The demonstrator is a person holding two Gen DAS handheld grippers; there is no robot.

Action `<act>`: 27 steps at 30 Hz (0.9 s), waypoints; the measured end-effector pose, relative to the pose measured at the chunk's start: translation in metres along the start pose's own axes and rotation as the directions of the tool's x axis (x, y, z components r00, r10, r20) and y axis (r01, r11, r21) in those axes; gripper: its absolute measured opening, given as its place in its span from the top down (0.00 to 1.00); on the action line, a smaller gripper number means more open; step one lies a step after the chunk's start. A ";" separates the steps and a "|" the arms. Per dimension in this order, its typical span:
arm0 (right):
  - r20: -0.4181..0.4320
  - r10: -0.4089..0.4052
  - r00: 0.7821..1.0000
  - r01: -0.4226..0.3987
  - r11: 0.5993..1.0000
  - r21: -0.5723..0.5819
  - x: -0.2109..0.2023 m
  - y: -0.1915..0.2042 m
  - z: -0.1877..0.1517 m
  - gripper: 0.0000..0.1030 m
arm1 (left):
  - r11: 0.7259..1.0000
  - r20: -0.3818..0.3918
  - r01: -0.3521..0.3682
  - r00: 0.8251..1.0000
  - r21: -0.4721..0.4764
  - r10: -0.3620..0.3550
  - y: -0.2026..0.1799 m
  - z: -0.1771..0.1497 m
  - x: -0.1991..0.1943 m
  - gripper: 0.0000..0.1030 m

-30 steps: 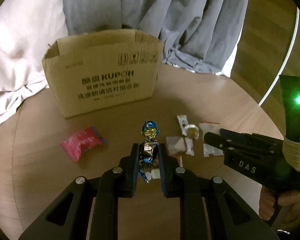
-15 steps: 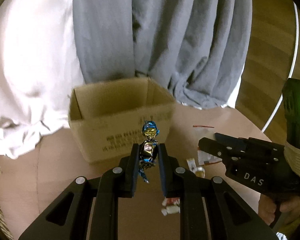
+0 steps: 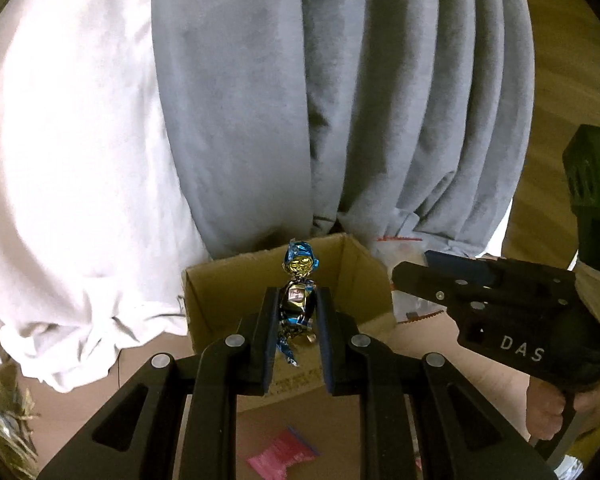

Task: Organize snacks
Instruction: 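Carry the blue-gold candy and triangle packet up into the cardboard box with both tools, then open both tools to drop the candy and packet into the box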

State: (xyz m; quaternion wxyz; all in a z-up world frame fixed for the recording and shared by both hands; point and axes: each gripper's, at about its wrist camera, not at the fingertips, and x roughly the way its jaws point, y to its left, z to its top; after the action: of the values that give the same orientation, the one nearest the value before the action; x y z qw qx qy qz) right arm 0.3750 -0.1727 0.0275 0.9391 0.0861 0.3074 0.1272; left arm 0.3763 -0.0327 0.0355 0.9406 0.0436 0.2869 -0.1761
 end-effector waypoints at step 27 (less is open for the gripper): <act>-0.194 -0.112 0.975 0.089 0.988 -0.126 0.056 0.020 -0.010 0.50 | 0.992 -0.096 -0.052 0.993 0.112 0.062 0.027 -0.035 0.016 0.41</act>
State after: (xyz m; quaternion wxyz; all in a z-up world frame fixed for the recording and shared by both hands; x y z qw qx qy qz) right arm 0.4085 -0.1367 -0.0069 0.9120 0.0022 0.3964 0.1051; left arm 0.3799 -0.0062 -0.0028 0.9261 0.1118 0.3219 -0.1621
